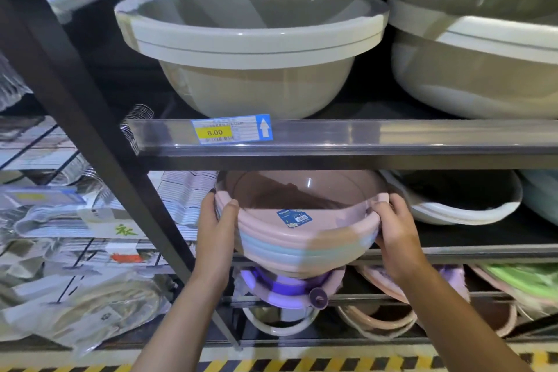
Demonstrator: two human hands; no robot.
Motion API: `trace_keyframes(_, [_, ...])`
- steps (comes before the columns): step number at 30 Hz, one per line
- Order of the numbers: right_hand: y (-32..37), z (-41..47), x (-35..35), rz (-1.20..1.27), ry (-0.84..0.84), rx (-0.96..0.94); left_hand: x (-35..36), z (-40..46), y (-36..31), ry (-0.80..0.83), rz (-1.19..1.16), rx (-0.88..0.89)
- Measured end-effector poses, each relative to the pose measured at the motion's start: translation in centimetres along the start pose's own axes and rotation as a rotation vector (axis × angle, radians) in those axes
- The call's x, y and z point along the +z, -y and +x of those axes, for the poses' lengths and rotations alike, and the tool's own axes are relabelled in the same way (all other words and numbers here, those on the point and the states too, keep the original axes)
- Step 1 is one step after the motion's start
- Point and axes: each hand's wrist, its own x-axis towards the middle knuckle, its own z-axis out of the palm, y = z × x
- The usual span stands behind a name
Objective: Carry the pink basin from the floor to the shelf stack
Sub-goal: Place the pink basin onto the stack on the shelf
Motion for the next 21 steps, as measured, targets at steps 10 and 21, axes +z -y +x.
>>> trace_keyframes(10, [-0.7,-4.1,1.3,0.195,-0.029,0.200,2.5,-6.2,-0.7,-0.054,-0.219,-0.098])
trace_keyframes(21, [-1.4,-1.3,3.4,0.190,-0.126,0.057,4.3,-3.5,-0.8,-0.154,-0.105,0.007])
